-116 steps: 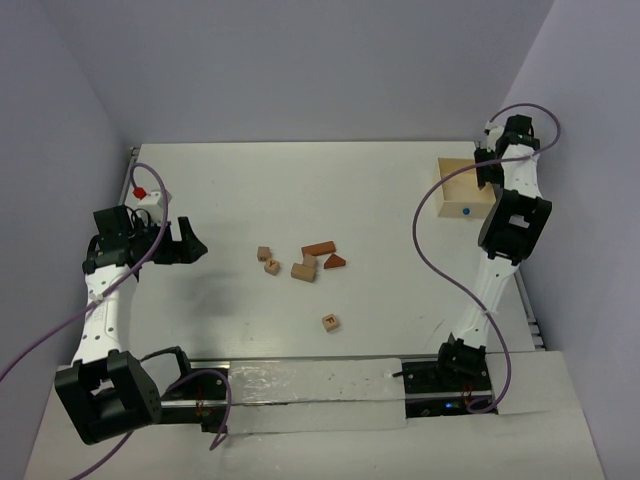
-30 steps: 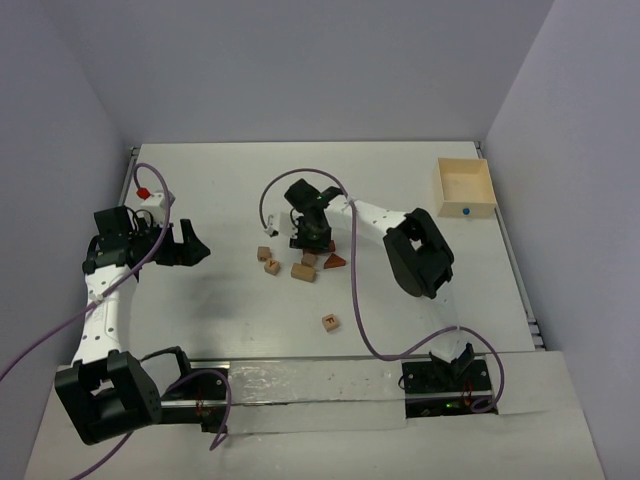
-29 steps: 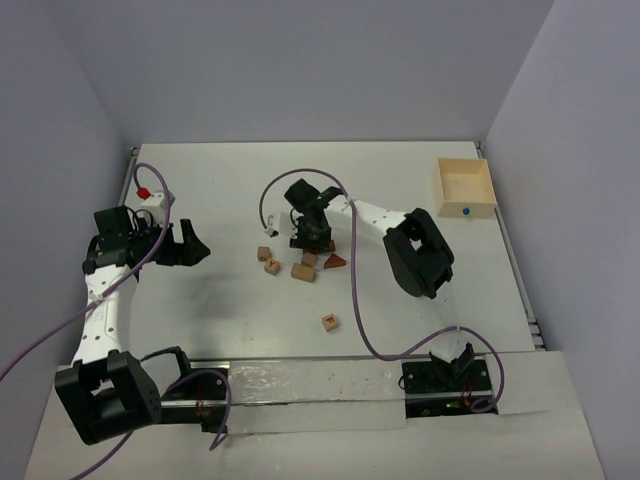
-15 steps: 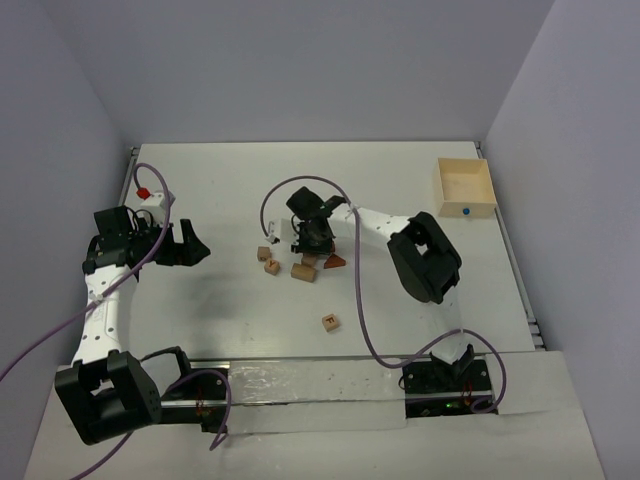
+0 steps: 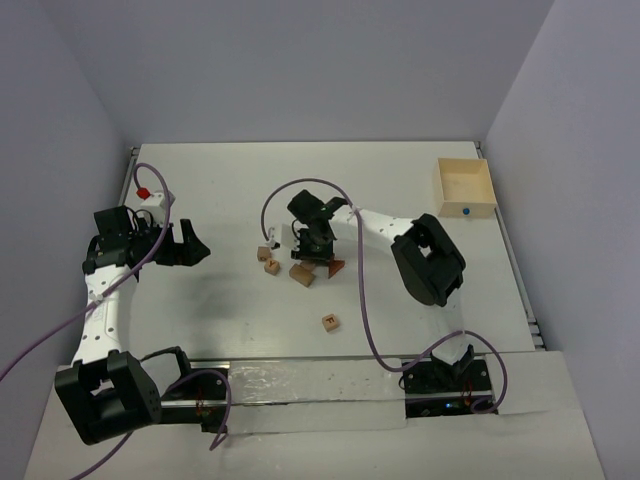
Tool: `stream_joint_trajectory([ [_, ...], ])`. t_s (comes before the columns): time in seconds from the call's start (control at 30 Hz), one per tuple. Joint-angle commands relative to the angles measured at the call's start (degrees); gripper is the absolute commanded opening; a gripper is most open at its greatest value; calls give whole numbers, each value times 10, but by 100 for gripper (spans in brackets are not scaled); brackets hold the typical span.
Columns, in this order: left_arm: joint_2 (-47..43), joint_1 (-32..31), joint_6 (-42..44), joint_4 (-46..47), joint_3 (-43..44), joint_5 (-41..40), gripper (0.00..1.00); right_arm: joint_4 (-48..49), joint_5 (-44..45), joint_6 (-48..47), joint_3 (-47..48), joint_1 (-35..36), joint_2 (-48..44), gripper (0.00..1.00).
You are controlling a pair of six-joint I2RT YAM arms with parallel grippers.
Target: Build the wood block tower
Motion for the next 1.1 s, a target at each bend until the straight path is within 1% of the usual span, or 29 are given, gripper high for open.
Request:
stream_joint_trajectory([
  [0.0, -7, 2, 4, 4, 21, 10, 99, -97, -52, 25, -9, 14, 25, 34],
  [0.03, -7, 2, 4, 4, 21, 10, 99, -94, -41, 25, -8, 14, 30, 36],
  [0.17, -9, 2, 4, 4, 21, 10, 99, -78, -13, 34, 2, 14, 47, 36],
  [0.27, -9, 2, 4, 4, 21, 10, 99, -80, -7, 50, 16, 14, 64, 36],
  [0.4, -7, 3, 4, 4, 22, 11, 99, -56, -1, 64, 6, 16, 61, 36],
  [0.57, -9, 3, 4, 4, 21, 10, 99, -14, 41, 72, -24, 17, 58, 43],
  [0.7, -7, 2, 5, 4, 21, 11, 99, -8, 49, 78, -27, 18, 58, 47],
  [0.8, -6, 3, 5, 3, 22, 11, 99, -9, 46, 75, -29, 17, 54, 45],
  [0.93, -9, 3, 6, 4, 21, 13, 99, -9, 52, 73, -27, 17, 48, 46],
  [1.07, -8, 2, 5, 4, 21, 11, 99, -31, 47, 72, -31, 18, 6, 45],
])
